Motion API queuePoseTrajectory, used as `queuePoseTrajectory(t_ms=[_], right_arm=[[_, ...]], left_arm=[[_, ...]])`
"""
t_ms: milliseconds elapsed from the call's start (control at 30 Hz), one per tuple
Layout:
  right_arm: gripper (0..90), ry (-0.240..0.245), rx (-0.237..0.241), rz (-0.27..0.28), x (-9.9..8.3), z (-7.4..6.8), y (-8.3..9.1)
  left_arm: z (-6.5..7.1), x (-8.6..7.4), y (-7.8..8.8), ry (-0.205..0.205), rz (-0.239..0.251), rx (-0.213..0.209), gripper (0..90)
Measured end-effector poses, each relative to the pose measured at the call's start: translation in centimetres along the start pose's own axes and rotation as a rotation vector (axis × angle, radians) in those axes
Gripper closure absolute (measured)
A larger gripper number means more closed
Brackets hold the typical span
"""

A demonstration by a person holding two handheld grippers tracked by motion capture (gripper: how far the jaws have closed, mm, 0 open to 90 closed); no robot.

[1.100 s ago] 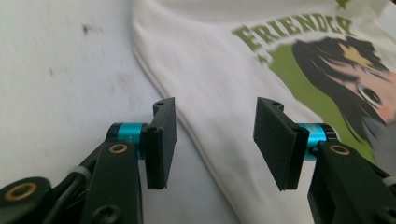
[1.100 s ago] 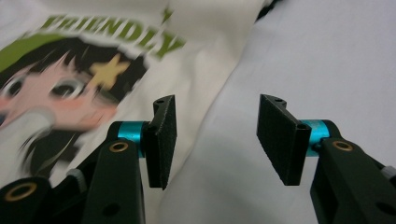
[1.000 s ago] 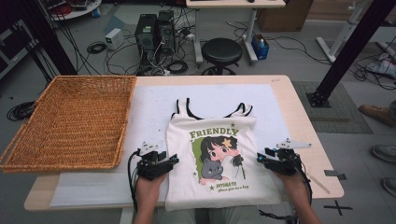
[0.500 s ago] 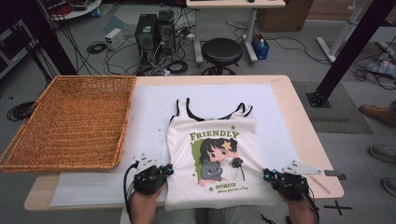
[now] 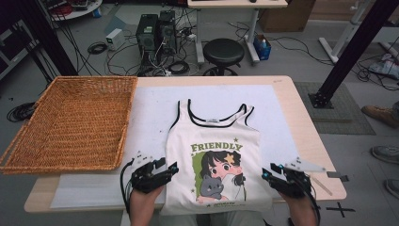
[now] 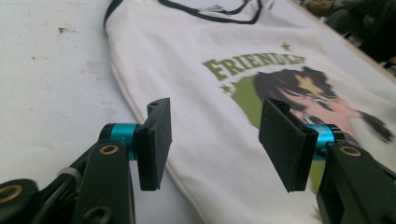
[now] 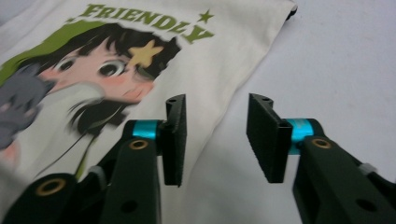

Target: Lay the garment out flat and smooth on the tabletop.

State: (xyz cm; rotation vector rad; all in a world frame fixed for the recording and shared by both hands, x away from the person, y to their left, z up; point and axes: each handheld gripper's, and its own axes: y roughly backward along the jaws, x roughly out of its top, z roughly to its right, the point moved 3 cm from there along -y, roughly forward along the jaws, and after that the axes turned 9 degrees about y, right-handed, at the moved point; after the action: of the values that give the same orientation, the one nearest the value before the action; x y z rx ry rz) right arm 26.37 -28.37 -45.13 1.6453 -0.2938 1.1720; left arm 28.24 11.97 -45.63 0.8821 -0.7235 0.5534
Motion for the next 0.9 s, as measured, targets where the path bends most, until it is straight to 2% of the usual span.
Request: queuePoseTrajectory(t_ms=[67, 133, 167, 200, 233, 267, 367, 500, 533, 567, 600, 633, 667, 733, 800, 900], right_arm=[[53.2, -0.023, -0.002, -0.030, 0.8, 0.7, -2.1], [53.0, -0.032, -0.004, -0.069, 1.2, 1.0, -4.0], [57.8, -0.023, 0.006, -0.092, 1.3, 0.9, -4.7], [65.3, 0.014, -0.022, -0.102, 1.3, 0.7, -5.1], [81.5, 0.028, -0.028, -0.099, 1.3, 0.8, -4.9], [86.9, 0.027, -0.014, -0.098, 1.2, 0.9, -4.7], [89.0, 0.048, -0.008, -0.096, 0.6, 0.6, -3.7], [88.6, 0.067, 0.013, -0.084, -0.4, -0.1, -1.2], [86.2, 0.065, 0.021, -0.080, -0.5, -0.2, -0.8], [81.3, 0.060, 0.022, -0.073, -0.4, -0.2, -0.4], [72.8, 0.046, 0.024, -0.064, -0.2, -0.1, -0.1], [67.2, 0.038, 0.012, -0.052, -0.1, 0.1, -0.1], [62.9, 0.029, -0.001, -0.036, 0.3, 0.4, -0.1], [53.6, 0.003, -0.031, -0.015, 0.9, 1.3, -0.8], [49.9, -0.021, -0.046, -0.001, 1.4, 2.2, -1.9], [48.3, -0.021, -0.055, -0.010, 2.4, 3.3, -4.2]], left_arm=[[-0.4, 0.4, -1.5, 0.024, -0.037, 0.028, 44.4], [-0.3, 0.2, -2.8, 0.021, -0.108, 0.035, 47.4], [-0.1, 0.1, -3.0, -0.017, -0.102, 0.050, 54.7], [0.1, -0.1, -3.0, -0.045, -0.103, 0.086, 64.6], [0.2, -0.2, -3.0, -0.057, -0.111, 0.096, 82.2], [0.3, -0.3, -2.9, -0.067, -0.108, 0.102, 87.6], [0.9, -1.0, -1.9, -0.105, -0.110, 0.133, 88.0], [1.7, -2.3, 0.0, -0.095, -0.095, 0.081, 87.9], [2.0, -2.4, 0.3, -0.096, -0.081, 0.068, 86.9], [2.1, -2.1, 0.5, -0.099, -0.056, 0.058, 78.5], [2.2, -1.9, 0.6, -0.100, -0.040, 0.063, 63.9], [2.1, -1.4, 0.5, -0.106, -0.024, 0.076, 57.9], [1.9, -0.8, 0.2, -0.106, -0.011, 0.076, 52.7], [1.2, 0.8, -0.5, -0.090, 0.009, 0.086, 48.6], [0.3, 2.4, -1.6, -0.066, 0.033, 0.090, 45.0], [-0.9, 4.6, -3.9, -0.034, 0.041, 0.079, 45.0]])
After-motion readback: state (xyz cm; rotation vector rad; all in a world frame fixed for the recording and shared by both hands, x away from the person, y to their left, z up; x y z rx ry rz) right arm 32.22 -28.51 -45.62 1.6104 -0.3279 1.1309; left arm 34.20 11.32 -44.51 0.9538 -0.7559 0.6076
